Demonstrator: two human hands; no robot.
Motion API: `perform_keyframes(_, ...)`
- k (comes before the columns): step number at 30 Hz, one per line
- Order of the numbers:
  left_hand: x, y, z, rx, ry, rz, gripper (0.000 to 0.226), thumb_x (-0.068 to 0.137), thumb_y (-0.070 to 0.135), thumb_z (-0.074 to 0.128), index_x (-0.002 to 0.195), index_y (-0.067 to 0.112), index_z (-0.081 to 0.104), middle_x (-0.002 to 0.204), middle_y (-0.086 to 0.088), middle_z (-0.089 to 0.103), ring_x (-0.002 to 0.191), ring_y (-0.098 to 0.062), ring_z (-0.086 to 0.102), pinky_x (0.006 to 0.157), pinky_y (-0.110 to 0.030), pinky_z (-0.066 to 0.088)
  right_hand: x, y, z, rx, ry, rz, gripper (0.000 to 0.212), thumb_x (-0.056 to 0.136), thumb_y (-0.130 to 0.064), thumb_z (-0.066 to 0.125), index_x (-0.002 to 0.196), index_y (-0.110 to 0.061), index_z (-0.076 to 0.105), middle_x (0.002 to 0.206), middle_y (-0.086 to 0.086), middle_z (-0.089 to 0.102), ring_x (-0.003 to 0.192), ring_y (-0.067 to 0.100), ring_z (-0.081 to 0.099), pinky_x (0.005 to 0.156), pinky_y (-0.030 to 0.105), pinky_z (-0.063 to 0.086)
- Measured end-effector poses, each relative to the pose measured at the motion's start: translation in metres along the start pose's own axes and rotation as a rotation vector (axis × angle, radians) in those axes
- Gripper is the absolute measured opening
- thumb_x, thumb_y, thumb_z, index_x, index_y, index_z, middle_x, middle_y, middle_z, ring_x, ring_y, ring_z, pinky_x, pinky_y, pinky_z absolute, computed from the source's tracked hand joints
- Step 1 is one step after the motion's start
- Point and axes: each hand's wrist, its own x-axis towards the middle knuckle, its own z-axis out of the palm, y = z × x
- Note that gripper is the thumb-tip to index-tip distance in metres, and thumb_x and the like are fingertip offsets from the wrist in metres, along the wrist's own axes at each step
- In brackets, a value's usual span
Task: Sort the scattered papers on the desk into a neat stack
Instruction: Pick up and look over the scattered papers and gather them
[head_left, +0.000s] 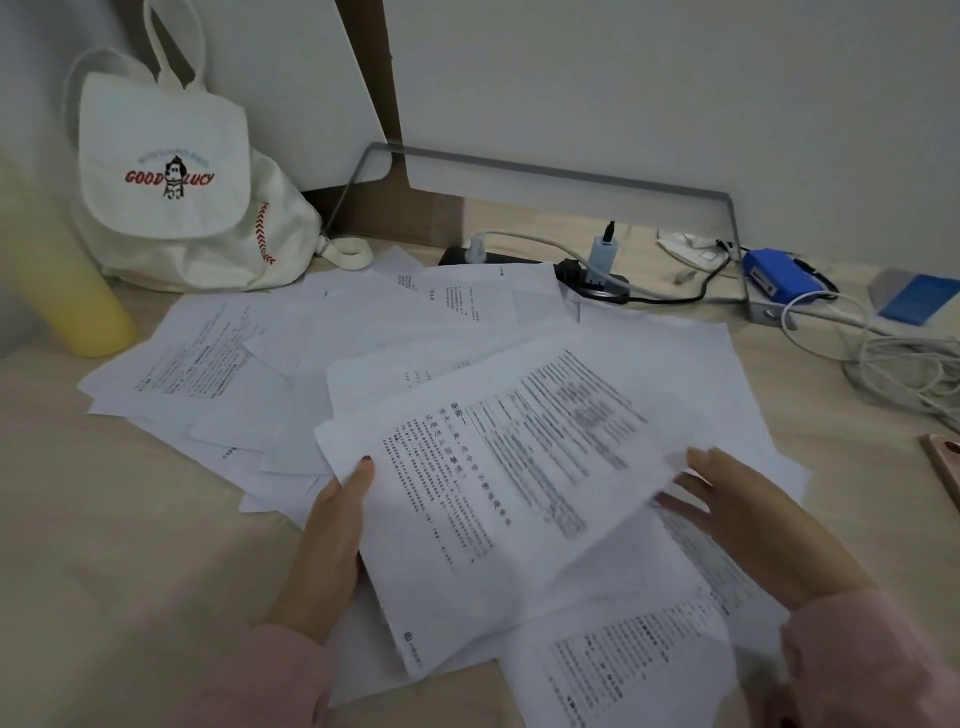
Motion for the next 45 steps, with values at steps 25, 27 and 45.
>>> perform_keyframes(25, 0.012, 0.000, -0.002, 0.023, -0.077, -0.015, 0.021, 0.093, 0.029, 0.048, 0.086, 0.014, 0.061, 0.096, -0.007, 0.066, 0.087, -0.019, 0.062, 0.079, -0.034, 0.047, 0.083, -0.014, 0.046, -0.730, 0.354, 0.282, 0.013, 0.087, -0.007, 0.048, 0.095, 0.002, 0.053, 0.091, 0.016, 0.056, 0.087, 0.032, 0.054, 0.079, 0.036, 0.045)
perform_keyframes(27, 0.008, 0.000, -0.004, 0.026, -0.110, 0.009, 0.018, 0.091, 0.021, 0.051, 0.088, 0.011, 0.066, 0.095, -0.009, 0.070, 0.086, -0.021, 0.065, 0.080, -0.037, 0.049, 0.080, -0.011, 0.046, -0.557, 0.372, 0.252, 0.017, 0.089, -0.010, 0.049, 0.097, 0.003, 0.058, 0.096, 0.018, 0.059, 0.098, 0.035, 0.055, 0.089, 0.040, 0.046)
perform_keyframes(45, -0.004, 0.005, -0.008, 0.210, -0.233, 0.036, 0.023, 0.085, 0.020, 0.061, 0.096, 0.002, 0.071, 0.102, -0.013, 0.072, 0.099, -0.026, 0.067, 0.093, -0.042, 0.048, 0.057, 0.002, 0.077, -0.337, 0.218, 0.121, 0.026, 0.092, -0.009, 0.051, 0.116, -0.004, 0.057, 0.104, 0.010, 0.063, 0.081, 0.016, 0.060, 0.070, 0.023, 0.048)
